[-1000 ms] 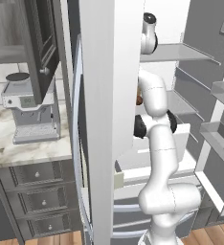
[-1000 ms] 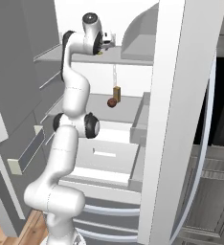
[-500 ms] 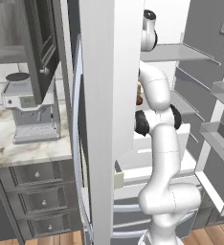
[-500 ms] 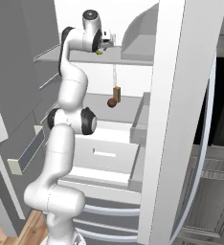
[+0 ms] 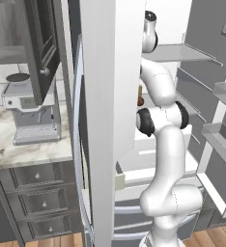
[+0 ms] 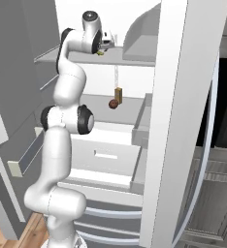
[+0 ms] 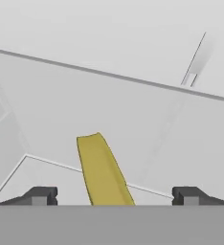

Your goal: Pick the egg and butter from the fridge and place them by the bowl for mixing.

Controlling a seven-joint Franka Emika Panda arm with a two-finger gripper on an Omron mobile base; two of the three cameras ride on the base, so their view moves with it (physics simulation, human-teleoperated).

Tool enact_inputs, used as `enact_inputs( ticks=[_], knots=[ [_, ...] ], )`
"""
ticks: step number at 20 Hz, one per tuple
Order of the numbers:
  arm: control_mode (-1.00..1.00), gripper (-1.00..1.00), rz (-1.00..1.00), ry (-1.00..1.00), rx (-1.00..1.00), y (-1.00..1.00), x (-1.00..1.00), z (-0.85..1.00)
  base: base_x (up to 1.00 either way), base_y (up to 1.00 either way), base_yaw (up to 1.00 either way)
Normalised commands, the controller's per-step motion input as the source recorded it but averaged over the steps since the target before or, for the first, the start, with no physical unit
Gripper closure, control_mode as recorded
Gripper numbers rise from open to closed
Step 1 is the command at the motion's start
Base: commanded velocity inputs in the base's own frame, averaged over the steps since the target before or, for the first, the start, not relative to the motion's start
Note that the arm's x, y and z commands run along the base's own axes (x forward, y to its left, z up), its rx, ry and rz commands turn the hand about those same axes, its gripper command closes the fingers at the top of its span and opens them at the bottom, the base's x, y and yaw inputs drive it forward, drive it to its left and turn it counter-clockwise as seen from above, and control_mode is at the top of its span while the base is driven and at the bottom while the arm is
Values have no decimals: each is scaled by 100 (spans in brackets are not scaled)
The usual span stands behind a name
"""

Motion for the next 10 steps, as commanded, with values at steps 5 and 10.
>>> enact_inputs(
  ticks=[5, 10],
  knots=[
    [-100, -100, 4, 0, 1, -21, 0, -1, 0, 0, 0],
    [-100, -100, 0, 8, -1, 0, 0, -22, 0, 0, 0]
  ],
)
